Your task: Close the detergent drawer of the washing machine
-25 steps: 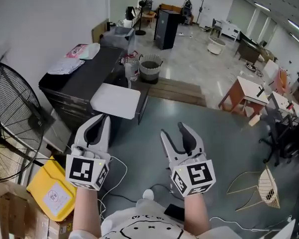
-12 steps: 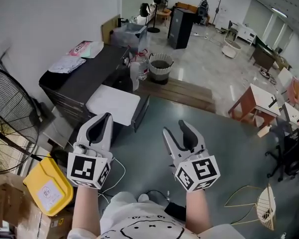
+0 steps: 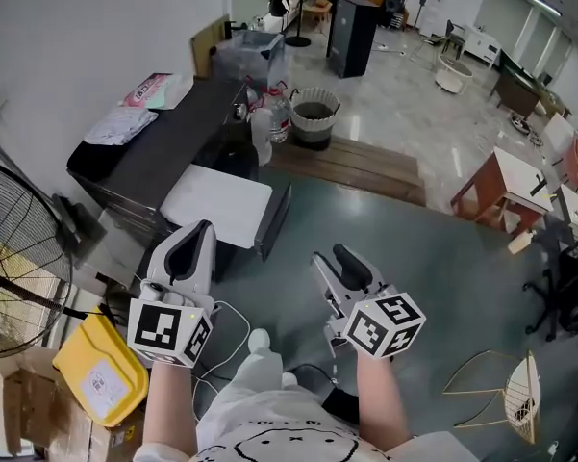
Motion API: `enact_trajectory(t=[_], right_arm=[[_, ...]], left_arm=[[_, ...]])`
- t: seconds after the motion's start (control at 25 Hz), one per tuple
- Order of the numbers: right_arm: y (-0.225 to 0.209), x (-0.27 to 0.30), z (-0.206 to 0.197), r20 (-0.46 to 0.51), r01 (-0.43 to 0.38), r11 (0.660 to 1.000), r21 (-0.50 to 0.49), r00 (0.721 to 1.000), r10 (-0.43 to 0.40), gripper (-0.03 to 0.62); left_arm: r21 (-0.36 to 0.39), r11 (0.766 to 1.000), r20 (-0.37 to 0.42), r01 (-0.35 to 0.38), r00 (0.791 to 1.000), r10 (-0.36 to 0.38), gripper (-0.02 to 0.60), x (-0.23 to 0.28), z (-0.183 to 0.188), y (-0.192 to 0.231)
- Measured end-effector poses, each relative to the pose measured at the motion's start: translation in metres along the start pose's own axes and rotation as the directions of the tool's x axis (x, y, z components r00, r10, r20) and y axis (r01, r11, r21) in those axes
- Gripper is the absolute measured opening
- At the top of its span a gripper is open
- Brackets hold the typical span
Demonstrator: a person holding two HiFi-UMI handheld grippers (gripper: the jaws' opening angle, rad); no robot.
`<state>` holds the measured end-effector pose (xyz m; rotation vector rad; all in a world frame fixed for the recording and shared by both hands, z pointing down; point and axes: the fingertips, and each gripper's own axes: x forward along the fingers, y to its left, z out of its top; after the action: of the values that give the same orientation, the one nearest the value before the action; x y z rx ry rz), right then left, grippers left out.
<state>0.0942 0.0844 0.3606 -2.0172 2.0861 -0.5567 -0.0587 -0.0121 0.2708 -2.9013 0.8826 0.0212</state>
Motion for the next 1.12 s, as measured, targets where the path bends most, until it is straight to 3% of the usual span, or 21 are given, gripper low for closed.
enact_trajectory(t=[0.2, 0.4, 0.56, 0.8, 1.12], right_arm=[[-0.017, 0.041, -0.015, -0.033, -0.02, 0.996, 0.083, 0.999, 0.022, 0.222], [-0.027, 0.089, -0.036, -0.11, -0.079, 0.976, 0.202, 0.989, 0.103, 0.249], [-0.038, 0.12, -0.052, -0.143, -0.094, 0.931, 0.354, 0.978, 0.153, 0.249], [-0.061, 0.153, -0.076, -0.155, -0.086, 0.834, 0.545, 0.967, 0.201, 0.249], [-0.076, 0.173, -0.098, -0.084, -0.175, 0.756, 0.631, 0.953, 0.291, 0.249]], left_arm=[[-0.017, 1.0, -0.024, 0.014, 1.0, -0.014, 0.018, 0.034, -0.015, 0.023], [-0.044, 0.999, -0.044, 0.028, 0.999, -0.03, 0.018, 0.071, -0.033, 0.053], [-0.067, 0.997, -0.07, 0.045, 0.996, -0.05, 0.018, 0.096, -0.046, 0.074], [-0.112, 0.992, -0.093, 0.053, 0.994, -0.064, 0.018, 0.127, -0.069, 0.104], [-0.14, 0.989, -0.135, 0.056, 0.988, -0.075, 0.018, 0.144, -0.096, 0.108]])
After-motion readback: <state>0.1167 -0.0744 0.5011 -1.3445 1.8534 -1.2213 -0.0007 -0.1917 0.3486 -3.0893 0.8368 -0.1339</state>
